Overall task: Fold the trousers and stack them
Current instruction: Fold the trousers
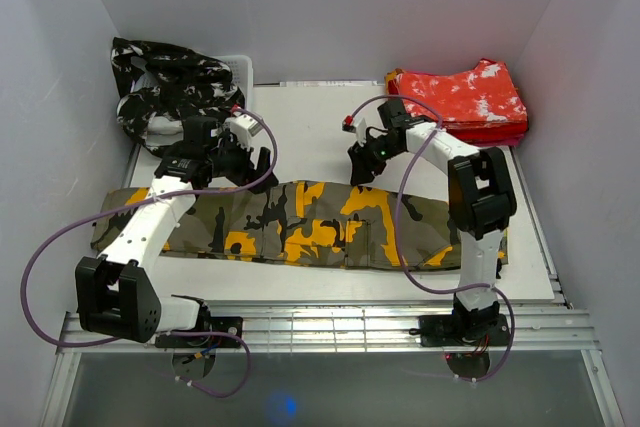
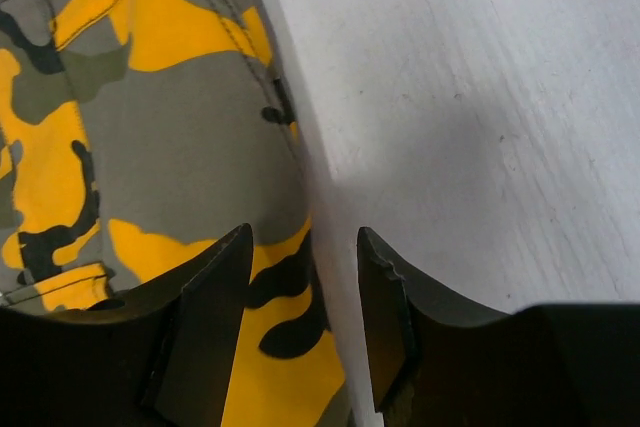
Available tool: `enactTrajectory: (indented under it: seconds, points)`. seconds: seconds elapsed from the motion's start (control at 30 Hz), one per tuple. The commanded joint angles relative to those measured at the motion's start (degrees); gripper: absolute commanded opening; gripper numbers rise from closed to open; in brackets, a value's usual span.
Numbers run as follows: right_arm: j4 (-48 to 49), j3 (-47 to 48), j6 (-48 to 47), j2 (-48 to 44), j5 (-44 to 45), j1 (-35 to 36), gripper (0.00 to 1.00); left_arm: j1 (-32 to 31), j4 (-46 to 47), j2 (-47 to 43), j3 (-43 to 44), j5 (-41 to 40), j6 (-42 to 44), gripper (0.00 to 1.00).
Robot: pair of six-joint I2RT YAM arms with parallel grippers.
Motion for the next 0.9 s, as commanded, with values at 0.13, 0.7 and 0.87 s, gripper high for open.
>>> enactTrajectory:
  seconds: [0.13, 0.7, 0.87]
  points:
    - [-3.37, 4.72, -2.07, 3.52, -2.03, 2.07, 0.51, -0.2, 0.95, -1.83, -0.08, -1.0, -5.53, 0.98]
    - [6.52, -8.54, -4.8, -13.69, 9.82, 8.75, 0.08, -0.03, 0.08, 2.12, 3.34, -8.3, -12.92, 0.98]
    - [20.51, -23.83, -9.72, -23.0, 27.81, 17.1, 0.08, -0.03, -2.21, 5.1, 6.06, -8.21, -13.36, 0.89]
